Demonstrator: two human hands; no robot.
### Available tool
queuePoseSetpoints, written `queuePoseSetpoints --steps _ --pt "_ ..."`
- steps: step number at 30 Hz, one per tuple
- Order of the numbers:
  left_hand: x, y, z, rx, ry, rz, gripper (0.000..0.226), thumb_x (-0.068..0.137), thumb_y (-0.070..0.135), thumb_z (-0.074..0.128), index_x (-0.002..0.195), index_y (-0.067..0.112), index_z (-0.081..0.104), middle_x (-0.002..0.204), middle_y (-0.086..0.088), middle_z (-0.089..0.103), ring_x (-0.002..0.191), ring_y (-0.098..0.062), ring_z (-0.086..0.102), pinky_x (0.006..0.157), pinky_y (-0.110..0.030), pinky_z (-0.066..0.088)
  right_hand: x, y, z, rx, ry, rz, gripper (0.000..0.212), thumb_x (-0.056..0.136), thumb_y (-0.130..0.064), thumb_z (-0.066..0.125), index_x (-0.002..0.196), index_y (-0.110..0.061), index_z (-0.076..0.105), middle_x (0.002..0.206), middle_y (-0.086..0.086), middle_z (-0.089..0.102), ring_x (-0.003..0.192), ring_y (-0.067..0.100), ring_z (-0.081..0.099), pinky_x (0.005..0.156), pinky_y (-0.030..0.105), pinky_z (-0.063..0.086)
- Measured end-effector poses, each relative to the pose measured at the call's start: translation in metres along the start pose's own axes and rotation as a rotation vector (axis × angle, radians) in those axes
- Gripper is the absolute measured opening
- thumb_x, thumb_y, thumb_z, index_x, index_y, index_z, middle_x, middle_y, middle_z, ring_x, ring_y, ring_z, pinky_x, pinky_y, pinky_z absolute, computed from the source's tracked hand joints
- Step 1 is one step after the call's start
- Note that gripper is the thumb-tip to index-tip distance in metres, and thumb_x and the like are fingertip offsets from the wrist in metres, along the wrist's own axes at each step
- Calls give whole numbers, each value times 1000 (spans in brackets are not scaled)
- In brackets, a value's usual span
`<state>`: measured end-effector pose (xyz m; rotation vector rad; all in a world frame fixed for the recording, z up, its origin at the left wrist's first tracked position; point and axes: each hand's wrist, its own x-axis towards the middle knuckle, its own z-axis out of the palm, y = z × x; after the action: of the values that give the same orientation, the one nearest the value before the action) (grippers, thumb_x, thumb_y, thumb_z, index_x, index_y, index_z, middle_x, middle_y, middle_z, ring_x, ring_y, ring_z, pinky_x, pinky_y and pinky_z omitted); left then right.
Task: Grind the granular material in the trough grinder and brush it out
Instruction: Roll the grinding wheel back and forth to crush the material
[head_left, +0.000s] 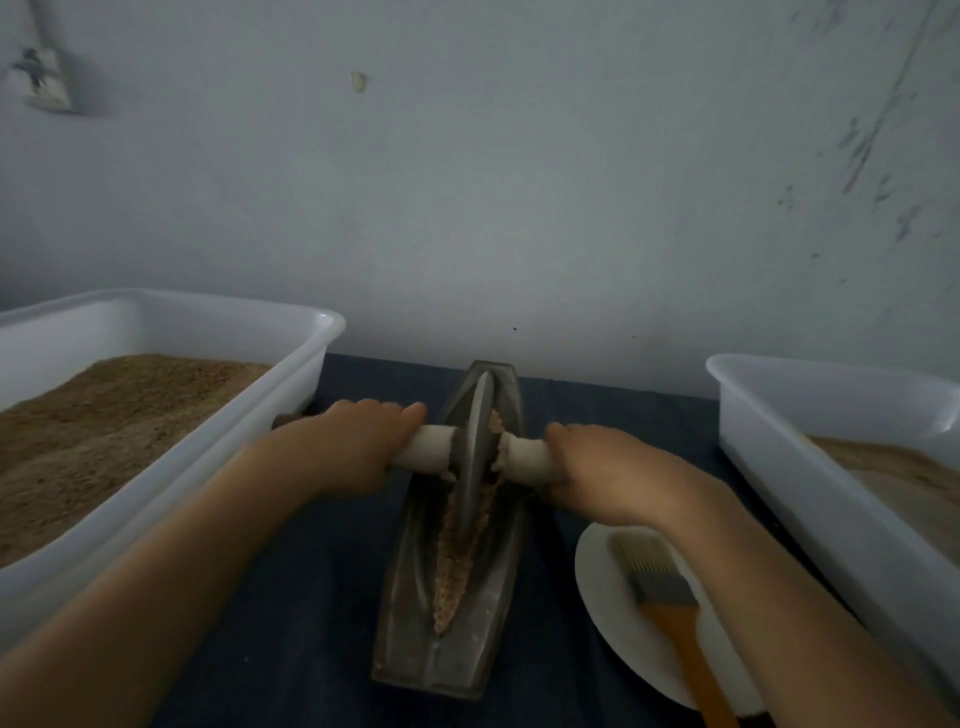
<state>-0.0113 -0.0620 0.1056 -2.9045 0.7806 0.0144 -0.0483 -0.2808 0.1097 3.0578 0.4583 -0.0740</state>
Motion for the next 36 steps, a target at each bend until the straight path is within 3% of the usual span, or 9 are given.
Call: queuePoseSetpoints --steps 4,9,14,16,20,24,28,32,36 --pt "-23 2 -22 -74 -312 52 40 91 23 57 118 28 29 100 6 46 94 -11 48 82 -24 38 -24 -10 -23 43 -236 -100 26 91 -32 57 107 -12 52 85 -3 50 69 7 45 49 17 29" --pt "-27 1 -23 -116 -326 64 33 91 21 56 109 29 30 97 6 45 93 -12 50 84 -27 41 -28 -11 -25 78 -253 -107 20 90 -34 58 96 -16 49 77 -7 46 63 3 42 50 18 31" --pt "-2 3 -6 -75 -134 -21 39 91 17 55 123 18 32 119 -4 50 105 -19 51 87 -29 40 0 0 -6 71 -111 -12 21 91 -28 55 103 -15 44 91 -1 47 81 14 48 57 24 34" --pt "7 1 2 -45 -8 -49 36 90 16 55 119 17 34 120 -5 50 107 -21 50 89 -32 39 10 6 4 31 28 10 17 91 -27 53 97 -18 40 97 2 51 87 19 50 65 30 33" --pt "21 -1 19 12 265 -93 36 87 18 55 118 18 36 119 -3 49 109 -22 48 93 -35 37 24 13 23 -105 354 14 26 88 -27 55 109 -14 46 109 5 55 97 23 51 70 32 26" --pt "24 0 26 -12 413 -78 36 87 19 56 118 21 38 117 1 48 107 -18 46 92 -30 33 26 11 29 -168 443 25 23 87 -22 56 107 -13 47 106 5 55 95 23 49 69 32 23" --pt "16 -1 18 58 279 -52 41 88 20 56 123 20 34 121 0 48 110 -18 47 94 -31 35 16 9 18 -96 252 19 21 91 -21 51 109 -12 45 109 7 55 97 23 51 69 30 27" --pt "-2 1 -2 -21 -52 -1 47 89 20 57 128 22 30 123 0 49 109 -15 49 87 -26 36 -3 -3 -2 -3 -26 -2 27 92 -24 52 114 -9 45 110 5 54 92 19 51 59 25 31" --pt "-22 0 -19 -95 -290 60 38 90 22 58 111 32 27 93 10 44 90 -8 47 80 -23 36 -23 -12 -20 38 -214 -69 29 92 -30 56 111 -8 53 92 1 51 80 13 48 51 18 30"
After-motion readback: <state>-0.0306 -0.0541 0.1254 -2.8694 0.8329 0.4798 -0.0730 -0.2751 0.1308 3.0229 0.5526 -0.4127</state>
